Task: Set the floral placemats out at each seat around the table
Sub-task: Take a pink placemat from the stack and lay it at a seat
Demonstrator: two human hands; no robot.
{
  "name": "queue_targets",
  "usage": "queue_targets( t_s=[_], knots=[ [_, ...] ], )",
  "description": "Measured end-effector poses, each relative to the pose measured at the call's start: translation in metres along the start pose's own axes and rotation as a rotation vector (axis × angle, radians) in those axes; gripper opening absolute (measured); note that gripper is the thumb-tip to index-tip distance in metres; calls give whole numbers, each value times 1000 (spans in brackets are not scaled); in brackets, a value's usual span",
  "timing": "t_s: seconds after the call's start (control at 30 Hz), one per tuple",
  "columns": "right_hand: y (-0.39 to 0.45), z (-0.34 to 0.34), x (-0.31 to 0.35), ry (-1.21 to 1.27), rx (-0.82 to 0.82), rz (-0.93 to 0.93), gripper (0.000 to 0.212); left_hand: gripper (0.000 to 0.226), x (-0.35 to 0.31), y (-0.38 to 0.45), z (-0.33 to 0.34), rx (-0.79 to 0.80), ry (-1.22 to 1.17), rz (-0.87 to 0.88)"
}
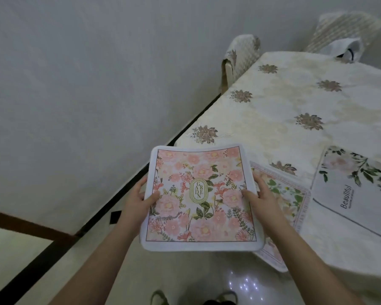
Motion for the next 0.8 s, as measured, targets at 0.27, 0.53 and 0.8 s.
queue_targets(
  t_s=[0.27, 0.53, 0.8],
  knots=[
    [-20, 104, 13, -38, 81, 2, 51, 53, 16, -20, -105, -47, -21, -45],
    [-56, 197, 24, -128, 91, -94, 43, 48, 22, -33, -201, -58, -72, -58],
    [-74, 256, 31, -89, 99, -141, 46, 50, 23, -27, -265, -97, 39, -12]
  ],
)
Point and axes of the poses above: each hand's wrist, its own y-axis towards the middle knuckle, its own z-axis out of the palm, x = y × z, the point moved 4 cm from there along y, towards the middle knuckle, and after that the axes turned 2 degrees about z, right-handed, at the moved point
